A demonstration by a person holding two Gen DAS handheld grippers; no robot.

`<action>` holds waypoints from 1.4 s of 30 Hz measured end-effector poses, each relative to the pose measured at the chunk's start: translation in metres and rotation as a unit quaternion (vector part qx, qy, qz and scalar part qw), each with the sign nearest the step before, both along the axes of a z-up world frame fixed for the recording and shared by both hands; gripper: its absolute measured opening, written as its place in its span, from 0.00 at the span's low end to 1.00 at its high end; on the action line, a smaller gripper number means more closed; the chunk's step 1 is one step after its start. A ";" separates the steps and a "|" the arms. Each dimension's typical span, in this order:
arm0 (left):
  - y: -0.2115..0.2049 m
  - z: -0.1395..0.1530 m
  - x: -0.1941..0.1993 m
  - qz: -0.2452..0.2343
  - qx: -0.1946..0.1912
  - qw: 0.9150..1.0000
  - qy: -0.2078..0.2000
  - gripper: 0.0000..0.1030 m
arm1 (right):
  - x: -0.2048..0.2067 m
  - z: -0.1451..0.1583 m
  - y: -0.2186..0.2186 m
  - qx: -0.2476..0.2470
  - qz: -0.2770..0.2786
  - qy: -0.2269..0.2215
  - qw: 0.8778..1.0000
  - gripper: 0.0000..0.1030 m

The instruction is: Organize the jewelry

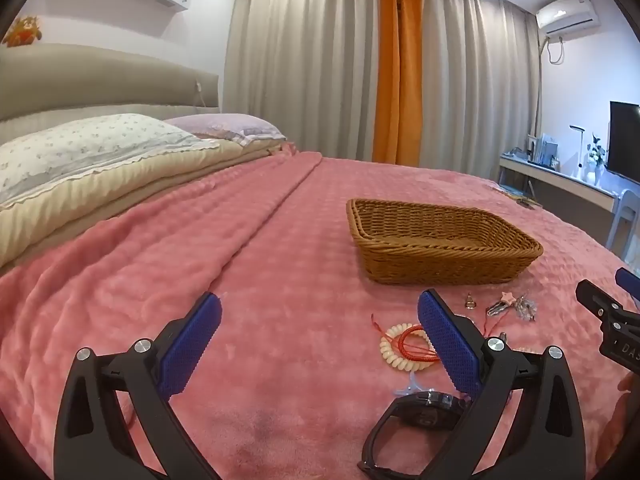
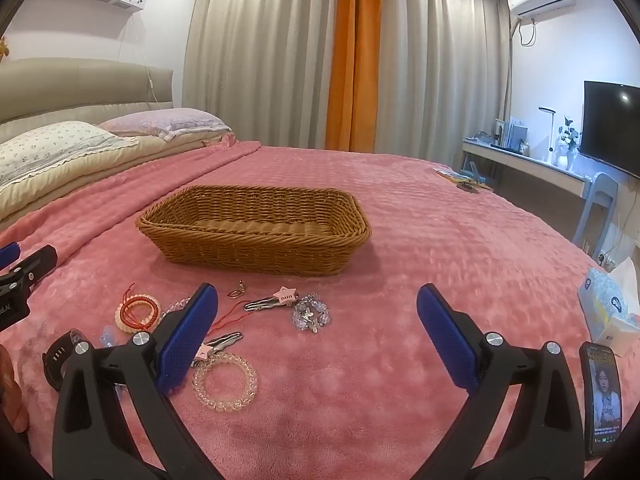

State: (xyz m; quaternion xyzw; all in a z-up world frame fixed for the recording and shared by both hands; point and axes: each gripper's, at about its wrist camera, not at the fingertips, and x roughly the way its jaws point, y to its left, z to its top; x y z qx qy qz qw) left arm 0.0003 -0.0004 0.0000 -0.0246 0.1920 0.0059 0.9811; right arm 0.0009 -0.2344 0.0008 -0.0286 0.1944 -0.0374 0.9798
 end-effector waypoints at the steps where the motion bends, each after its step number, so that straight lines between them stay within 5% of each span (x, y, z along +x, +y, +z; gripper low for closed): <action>1: 0.000 0.000 0.000 0.000 0.000 1.000 -0.001 0.93 | 0.000 0.000 0.000 0.000 0.000 0.000 1.000 0.93; 42: -0.007 0.004 -0.004 -0.010 0.006 1.000 -0.015 0.93 | 0.000 0.000 -0.001 0.001 0.000 0.000 1.000 0.92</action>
